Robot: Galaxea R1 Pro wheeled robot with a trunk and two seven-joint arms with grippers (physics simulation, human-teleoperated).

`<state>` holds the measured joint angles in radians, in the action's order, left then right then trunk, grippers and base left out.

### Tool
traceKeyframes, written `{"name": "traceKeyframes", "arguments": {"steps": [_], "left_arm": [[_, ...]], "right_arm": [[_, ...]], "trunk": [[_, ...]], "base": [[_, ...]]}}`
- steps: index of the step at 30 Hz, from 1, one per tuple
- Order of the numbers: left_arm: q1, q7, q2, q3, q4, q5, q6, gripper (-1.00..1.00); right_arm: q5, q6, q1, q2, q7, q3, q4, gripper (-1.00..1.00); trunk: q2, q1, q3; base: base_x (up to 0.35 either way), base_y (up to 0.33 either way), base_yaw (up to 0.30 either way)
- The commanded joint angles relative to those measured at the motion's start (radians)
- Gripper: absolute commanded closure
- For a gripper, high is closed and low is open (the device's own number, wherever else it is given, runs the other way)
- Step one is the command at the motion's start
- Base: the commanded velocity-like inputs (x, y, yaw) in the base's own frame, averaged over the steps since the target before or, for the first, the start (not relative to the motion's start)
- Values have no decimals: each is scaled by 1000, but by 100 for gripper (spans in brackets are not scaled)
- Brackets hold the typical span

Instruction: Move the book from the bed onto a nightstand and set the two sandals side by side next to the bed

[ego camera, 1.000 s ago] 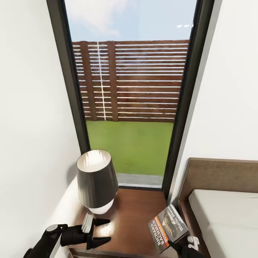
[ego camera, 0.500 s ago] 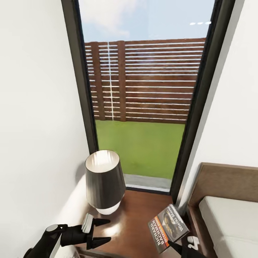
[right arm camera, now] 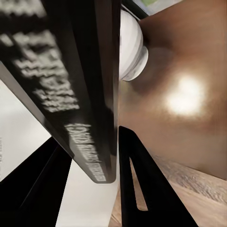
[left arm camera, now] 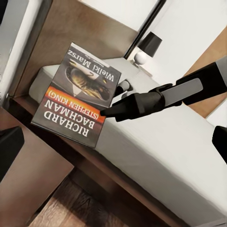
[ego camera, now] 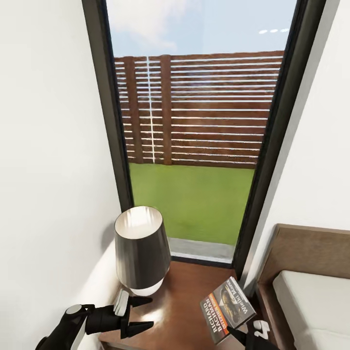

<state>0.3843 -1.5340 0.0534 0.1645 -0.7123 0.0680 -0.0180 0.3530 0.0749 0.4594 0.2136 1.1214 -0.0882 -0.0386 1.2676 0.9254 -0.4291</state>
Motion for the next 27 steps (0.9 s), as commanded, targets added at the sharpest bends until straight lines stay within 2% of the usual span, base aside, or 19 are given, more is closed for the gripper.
{"name": "traceKeyframes", "arguments": {"steps": [1,5,10,15,23,27], "left_arm": [[1,-5,-1,4,-1,7,-2,-100],[1,-5,-1,4,-1,7,-2,-100],[1,-6,-1,4,-1,7,-3,-100],[1,-6,-1,4,-1,7,-3,-100],[1,-6,-1,4,-1,7,-3,-100],[1,-6,-1,5,-1,6,-3,-100]], "right_arm": [[-9,4,1,-1,4,-8,1,100],[-9,-12,1,-2,6,-12,-8,100],[-10,-69,2,-3,4,-14,-41,100],[-10,-77,2,-6,1,-14,-84,100],[-9,-82,5,-71,-1,-13,-93,100],[-9,-82,5,-83,-2,-14,-93,100]], "trunk": [[1,0,-1],[1,0,-1],[1,0,-1],[1,0,-1],[1,0,-1],[1,0,-1]], "base": [[26,0,0],[10,0,0],[1,0,0],[0,0,0],[0,0,0],[0,0,0]]}}
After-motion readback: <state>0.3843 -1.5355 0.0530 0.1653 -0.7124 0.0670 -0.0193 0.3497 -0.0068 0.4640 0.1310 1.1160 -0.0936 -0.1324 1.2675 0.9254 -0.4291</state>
